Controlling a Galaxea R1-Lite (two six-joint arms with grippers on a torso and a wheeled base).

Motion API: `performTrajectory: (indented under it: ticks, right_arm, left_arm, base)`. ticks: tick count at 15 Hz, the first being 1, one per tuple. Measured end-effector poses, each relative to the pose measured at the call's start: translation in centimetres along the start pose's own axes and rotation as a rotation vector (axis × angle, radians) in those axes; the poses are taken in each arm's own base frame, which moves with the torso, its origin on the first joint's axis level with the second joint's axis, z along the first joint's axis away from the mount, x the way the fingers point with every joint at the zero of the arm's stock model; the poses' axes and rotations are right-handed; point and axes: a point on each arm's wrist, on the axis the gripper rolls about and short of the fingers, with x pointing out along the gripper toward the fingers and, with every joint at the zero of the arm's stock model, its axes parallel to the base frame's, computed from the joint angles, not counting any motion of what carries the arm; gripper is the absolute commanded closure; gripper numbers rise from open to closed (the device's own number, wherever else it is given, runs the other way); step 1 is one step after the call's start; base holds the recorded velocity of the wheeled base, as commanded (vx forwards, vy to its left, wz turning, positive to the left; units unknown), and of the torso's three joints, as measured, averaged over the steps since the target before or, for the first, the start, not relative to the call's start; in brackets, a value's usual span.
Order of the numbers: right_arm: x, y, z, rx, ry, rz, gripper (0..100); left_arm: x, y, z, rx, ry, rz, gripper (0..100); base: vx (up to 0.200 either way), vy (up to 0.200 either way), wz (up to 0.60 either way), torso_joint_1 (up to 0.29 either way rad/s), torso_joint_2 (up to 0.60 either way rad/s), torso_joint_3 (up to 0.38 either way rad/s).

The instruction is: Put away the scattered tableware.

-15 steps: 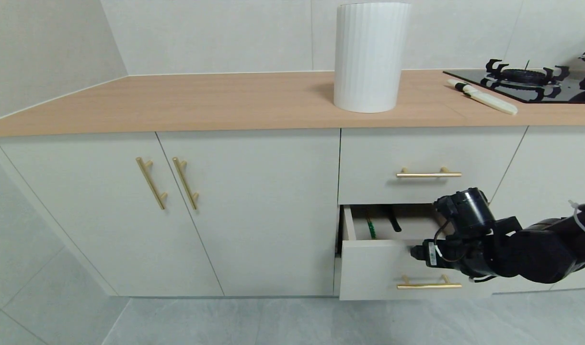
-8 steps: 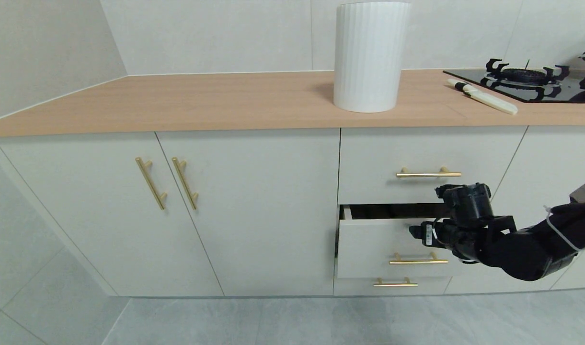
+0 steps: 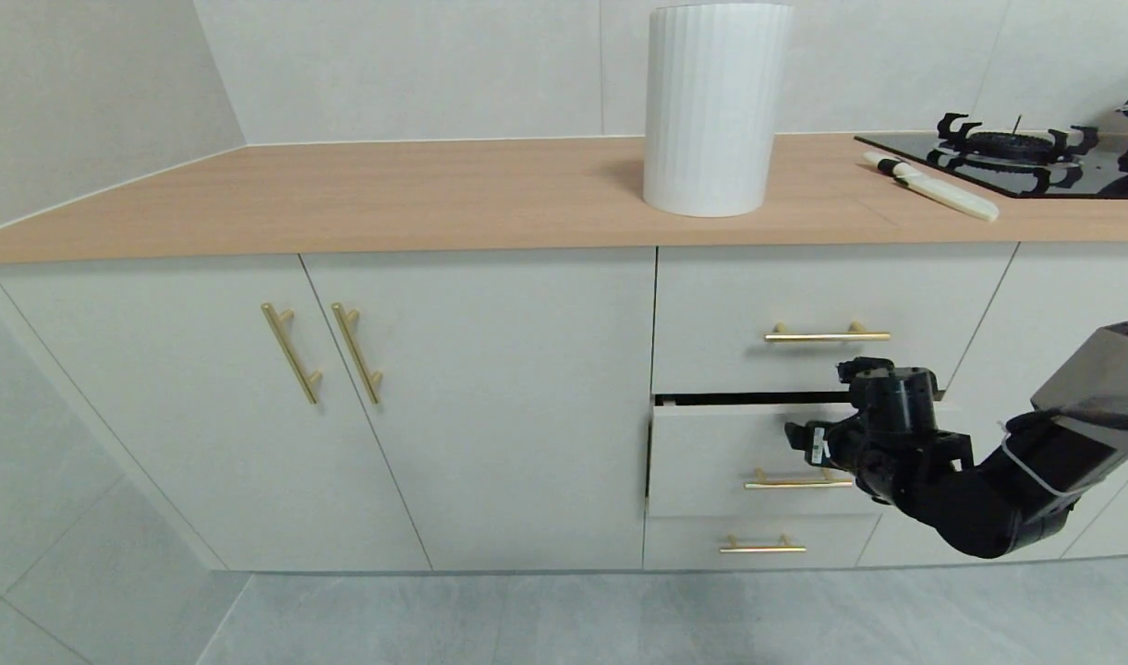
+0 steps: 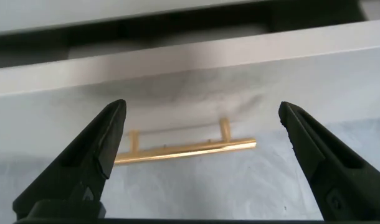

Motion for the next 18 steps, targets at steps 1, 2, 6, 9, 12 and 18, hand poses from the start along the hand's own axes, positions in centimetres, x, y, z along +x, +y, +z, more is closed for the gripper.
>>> performTrajectory:
  ticks: [1,2,6,9,12,18]
  right_arm:
    - [0.3,0.1,-0.1,0.007,-0.024,0.001,0]
    - [0.6,0.2,-0.2,0.013,-0.05,-0.005,0]
    - [1.9,0.5,-0.7,0.001,-0.168,-0.034,0]
    - [2.7,0.6,-1.6,-0.017,-0.177,-0.041,0]
    - [3.2,0.7,-1.9,-0.017,-0.175,-0.042,0]
    - [3.9,0.9,-1.9,-0.003,-0.206,-0.052,0]
  left_arm:
    - [0.0,0.0,0.0,0.0,0.0,0.0,0]
    - [0.0,0.0,0.0,0.0,0.0,0.0,0]
    - [0.0,0.0,0.0,0.0,0.0,0.0,0]
    - [0.0,0.0,0.0,0.0,0.0,0.0,0]
    - [0.0,0.0,0.0,0.0,0.0,-0.001,0]
    - [0.0,0.0,0.0,0.0,0.0,0.0,0]
  base:
    - [0.0,0.0,0.0,0.0,0.0,0.0]
    - [0.0,0.0,0.0,0.0,0.0,0.0]
    - [0.0,0.0,0.0,0.0,0.0,0.0]
    - [0.0,0.0,0.0,0.0,0.0,0.0]
    - [0.0,0.0,0.0,0.0,0.0,0.0]
    - [0.0,0.0,0.0,0.0,0.0,0.0]
